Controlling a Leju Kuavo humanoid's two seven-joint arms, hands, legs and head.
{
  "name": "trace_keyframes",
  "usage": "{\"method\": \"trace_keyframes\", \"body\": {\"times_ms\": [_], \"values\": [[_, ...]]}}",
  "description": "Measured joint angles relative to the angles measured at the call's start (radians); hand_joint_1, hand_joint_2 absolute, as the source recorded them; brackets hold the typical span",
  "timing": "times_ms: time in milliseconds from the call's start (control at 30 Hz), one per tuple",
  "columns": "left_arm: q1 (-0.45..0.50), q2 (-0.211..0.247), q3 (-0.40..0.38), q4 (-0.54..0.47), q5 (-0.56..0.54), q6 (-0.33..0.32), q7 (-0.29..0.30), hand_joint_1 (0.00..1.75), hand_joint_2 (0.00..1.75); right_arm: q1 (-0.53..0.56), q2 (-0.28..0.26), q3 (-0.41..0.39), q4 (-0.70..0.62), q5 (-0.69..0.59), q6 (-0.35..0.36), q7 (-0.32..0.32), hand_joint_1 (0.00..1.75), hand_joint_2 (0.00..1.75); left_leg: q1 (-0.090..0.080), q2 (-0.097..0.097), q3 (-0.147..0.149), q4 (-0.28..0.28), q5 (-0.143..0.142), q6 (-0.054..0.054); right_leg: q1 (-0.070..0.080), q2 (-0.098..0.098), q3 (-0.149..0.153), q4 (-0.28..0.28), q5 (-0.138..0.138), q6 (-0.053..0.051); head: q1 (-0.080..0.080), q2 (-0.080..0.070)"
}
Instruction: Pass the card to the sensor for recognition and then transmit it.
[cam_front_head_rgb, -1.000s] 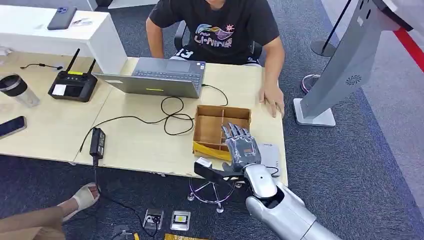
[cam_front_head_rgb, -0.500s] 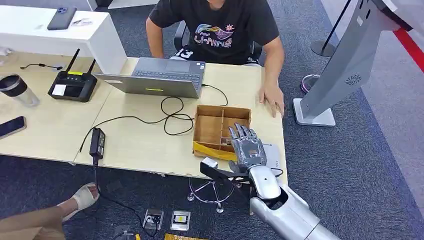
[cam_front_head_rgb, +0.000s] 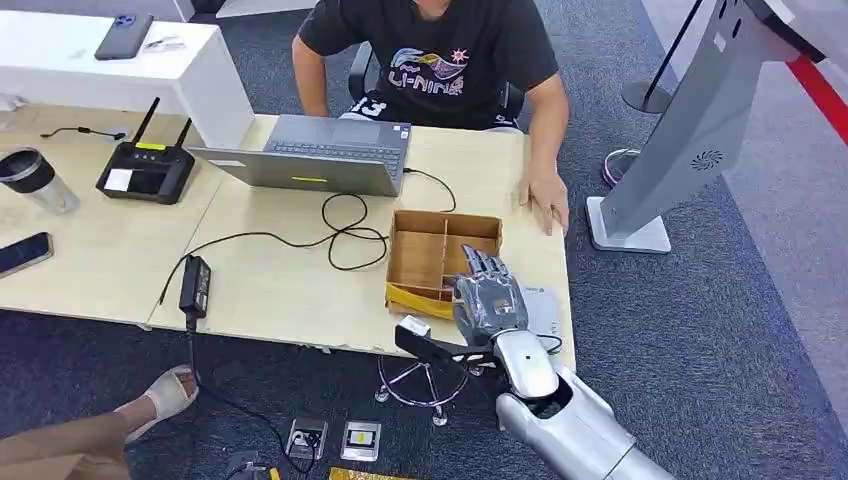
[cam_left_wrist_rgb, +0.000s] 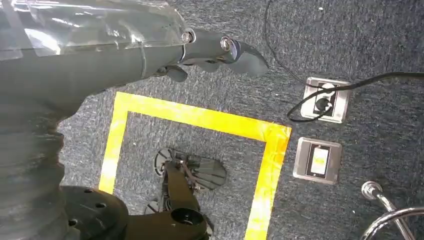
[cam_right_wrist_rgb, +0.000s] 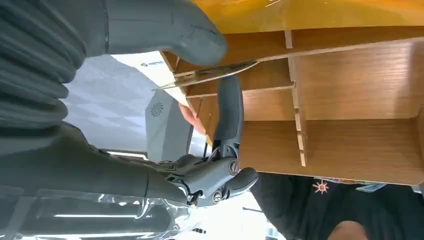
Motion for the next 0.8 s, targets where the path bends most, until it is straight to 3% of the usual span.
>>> {"method": "trace_keyframes", "body": {"times_ms": [67, 133, 167, 333, 400, 500, 800], "values": [[0.0, 0.0, 0.0, 0.0, 0.0, 0.002, 0.001, 0.0, 1.75, 0.0, 0.006, 0.0, 0.005, 0.002, 0.001, 0.0, 0.89, 1.75, 0.0, 0.0, 0.0, 0.0, 0.0, 0.0, 0.0, 0.0, 0.0, 0.0, 0.0, 0.0, 0.0, 0.0], [0.0, 0.0, 0.0, 0.0, 0.0, 0.003, 0.001, 0.0, 1.75, -0.003, 0.013, 0.0, 0.011, 0.006, 0.001, 0.0, 1.45, 1.75, 0.0, 0.0, 0.0, 0.0, 0.0, 0.0, 0.0, 0.0, 0.0, 0.0, 0.0, 0.0, 0.0, 0.0], [0.0, 0.0, 0.0, 0.0, 0.0, 0.003, 0.002, 0.0, 1.75, -0.006, 0.016, 0.0, 0.014, 0.01, 0.001, 0.0, 1.55, 1.75, 0.0, 0.0, 0.0, 0.0, 0.0, 0.0, 0.0, 0.0, 0.0, 0.0, 0.0, 0.0, 0.0, 0.0], [0.0, 0.0, 0.0, 0.0, -0.003, 0.002, 0.012, 0.0, 1.75, -0.024, 0.024, 0.0, 0.032, 0.028, -0.005, 0.021, 1.54, 1.75, 0.0, 0.0, 0.0, 0.0, 0.0, 0.0, 0.0, 0.0, 0.0, 0.0, 0.0, 0.0, 0.0, 0.0], [0.0, 0.0, -0.001, 0.0, -0.01, 0.001, 0.012, 0.0, 1.75, -0.028, 0.024, 0.0, 0.04, 0.037, -0.012, 0.03, 1.68, 1.75, 0.0, 0.0, 0.0, 0.0, 0.0, 0.0, 0.0, 0.0, 0.0, 0.0, 0.0, 0.0, 0.0, 0.0], [0.0, 0.0, -0.005, 0.0, -0.012, 0.0, 0.013, 0.0, 1.75, -0.027, 0.023, 0.0, 0.048, 0.047, -0.022, 0.039, 1.75, 1.75, 0.0, 0.0, 0.0, 0.0, 0.0, 0.0, 0.0, 0.0, 0.0, 0.0, 0.0, 0.0, 0.0, 0.0], [0.0, 0.0, -0.017, 0.0, -0.018, 0.0, 0.013, 0.0, 1.75, -0.027, 0.022, 0.0, 0.06, 0.091, -0.042, 0.054, 1.75, 1.75, 0.0, 0.0, 0.0, 0.0, 0.0, 0.0, 0.0, 0.0, 0.0, 0.0, 0.0, 0.0, 0.0, 0.0]]}}
